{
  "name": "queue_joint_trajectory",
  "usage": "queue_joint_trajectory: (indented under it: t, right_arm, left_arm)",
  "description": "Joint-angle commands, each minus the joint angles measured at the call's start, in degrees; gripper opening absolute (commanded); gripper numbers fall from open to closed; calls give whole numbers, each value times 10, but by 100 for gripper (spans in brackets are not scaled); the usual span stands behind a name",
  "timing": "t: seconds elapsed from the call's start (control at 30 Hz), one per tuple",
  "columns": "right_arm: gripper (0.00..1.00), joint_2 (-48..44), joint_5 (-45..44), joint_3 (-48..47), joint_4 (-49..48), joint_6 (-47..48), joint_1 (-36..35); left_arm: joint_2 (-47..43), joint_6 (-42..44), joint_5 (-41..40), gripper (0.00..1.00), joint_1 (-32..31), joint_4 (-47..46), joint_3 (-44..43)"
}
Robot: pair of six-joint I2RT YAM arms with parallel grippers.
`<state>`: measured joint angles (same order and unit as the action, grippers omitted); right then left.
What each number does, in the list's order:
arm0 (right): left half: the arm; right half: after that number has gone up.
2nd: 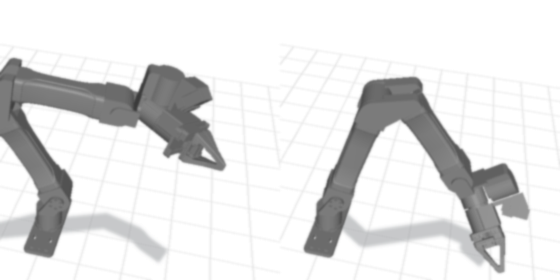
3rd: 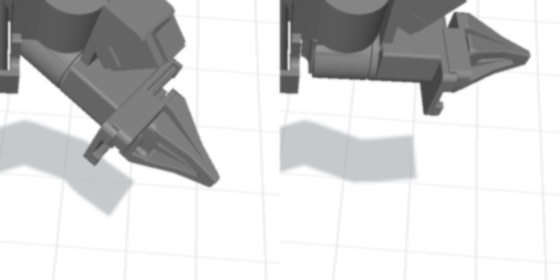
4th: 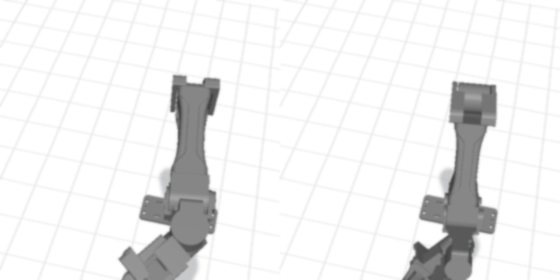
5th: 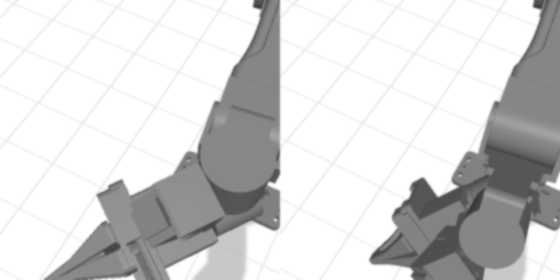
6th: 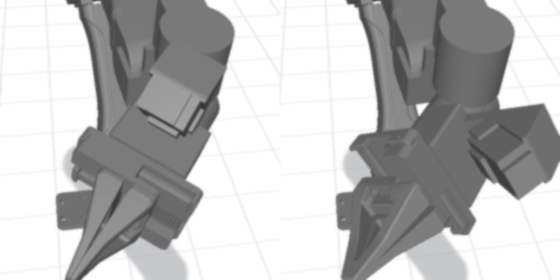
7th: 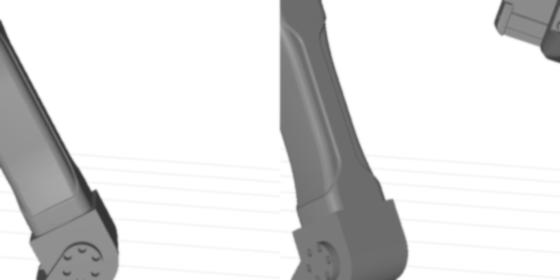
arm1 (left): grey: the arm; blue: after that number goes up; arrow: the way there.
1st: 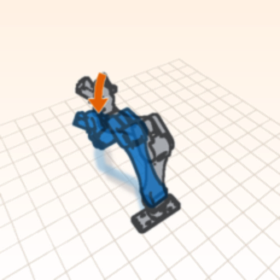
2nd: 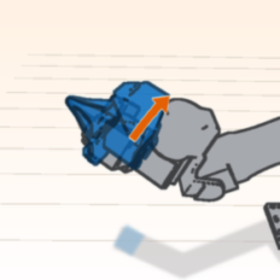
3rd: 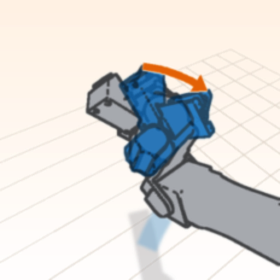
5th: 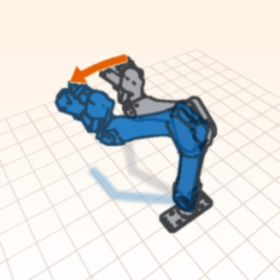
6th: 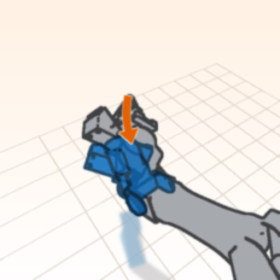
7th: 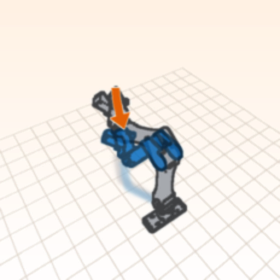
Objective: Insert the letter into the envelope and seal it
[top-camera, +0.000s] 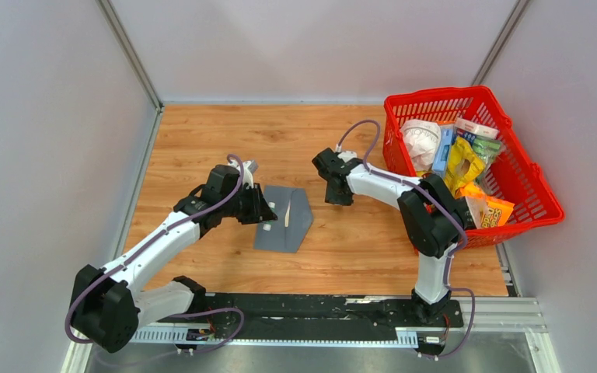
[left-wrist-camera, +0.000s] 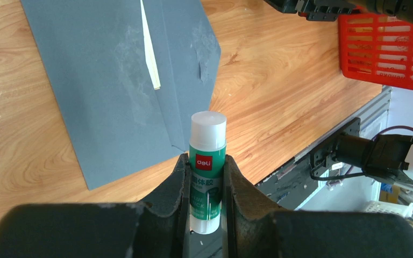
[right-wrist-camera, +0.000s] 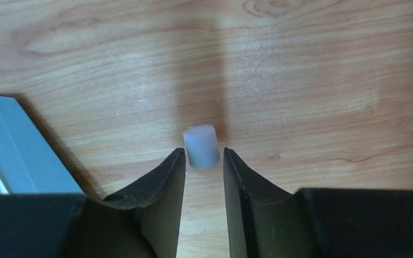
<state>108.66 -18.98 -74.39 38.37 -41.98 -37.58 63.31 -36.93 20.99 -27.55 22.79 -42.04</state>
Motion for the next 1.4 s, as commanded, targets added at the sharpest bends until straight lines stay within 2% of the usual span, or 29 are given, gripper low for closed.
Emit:
queue_joint_trajectory:
  t: [0.0, 0.1, 0.83, 1.07, 1.2, 1.37]
  right_arm:
    - [36, -17, -11, 18, -18, 1, 8]
    - [40, -23, -11, 26, -22, 1, 9]
    - [44, -71, 1, 16, -5, 19, 16]
    - [47, -172, 57, -1, 0, 37, 1]
    - [49, -261, 126, 10, -51, 52, -27]
    - [53, -343, 169, 49, -130, 81, -78]
  left_arm:
    - [-11, 9, 5, 0, 4, -5, -22]
    - [-8, 8, 8, 0, 4, -8, -22]
    - [16, 3, 28, 0, 5, -29, -34]
    - [16, -4, 92, 0, 9, -86, -29]
    - [16, -22, 108, 0, 17, -115, -23]
    - [10, -78, 164, 0, 26, -257, 2]
